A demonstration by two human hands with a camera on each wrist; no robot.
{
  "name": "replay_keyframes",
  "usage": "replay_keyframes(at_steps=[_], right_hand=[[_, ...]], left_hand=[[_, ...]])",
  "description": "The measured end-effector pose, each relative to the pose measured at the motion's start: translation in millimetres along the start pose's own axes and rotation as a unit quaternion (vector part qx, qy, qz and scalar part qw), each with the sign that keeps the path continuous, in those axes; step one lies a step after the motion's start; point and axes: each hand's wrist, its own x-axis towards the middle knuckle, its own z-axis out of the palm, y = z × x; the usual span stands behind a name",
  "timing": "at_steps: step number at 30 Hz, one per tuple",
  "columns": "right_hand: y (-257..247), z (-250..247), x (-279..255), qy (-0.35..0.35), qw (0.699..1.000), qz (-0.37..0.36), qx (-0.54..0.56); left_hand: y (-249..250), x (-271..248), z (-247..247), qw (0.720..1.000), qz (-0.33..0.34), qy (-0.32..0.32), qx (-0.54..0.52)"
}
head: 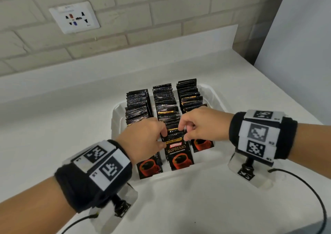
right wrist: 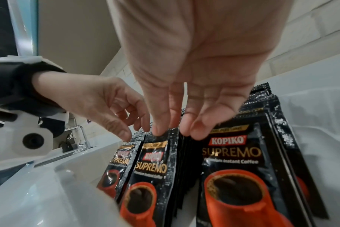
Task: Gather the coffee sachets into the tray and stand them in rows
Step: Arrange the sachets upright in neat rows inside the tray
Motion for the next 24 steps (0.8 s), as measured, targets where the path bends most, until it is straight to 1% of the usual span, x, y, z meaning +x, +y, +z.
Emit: replay_keyframes(at_steps=[7,11,14,16,20,24], right_hand=[[-5,1,7,-0.008,0.999,-0.012,-0.045],[-1,-3,6,0.004,0.999,-0.013,-0.034],[6,-8,2,0.000,1.000,-0.006,-0.014],[11,-12,-2,-0.003,1.000,-0.004,-0.001],[18,-24,-10,-0.007,1.000,0.015,0.013],[25,-36,-15,-0.037,0.998,0.051,-0.004]], left_hand=[[1,2,-1,1.000,-0.001,-0.006,-0.016],[-3,0,-7,0.998,-0.006,0.018,-0.056],[-10,-4,-11,0.995,-0.017,0.025,-0.099],[-15,-5,-12,0.993,-0.023,0.031,-0.109],[-15,-4,-7,0.993,-0.026,0.022,-0.109],[-6,1,-3,0.998,-0.007,0.015,-0.065]])
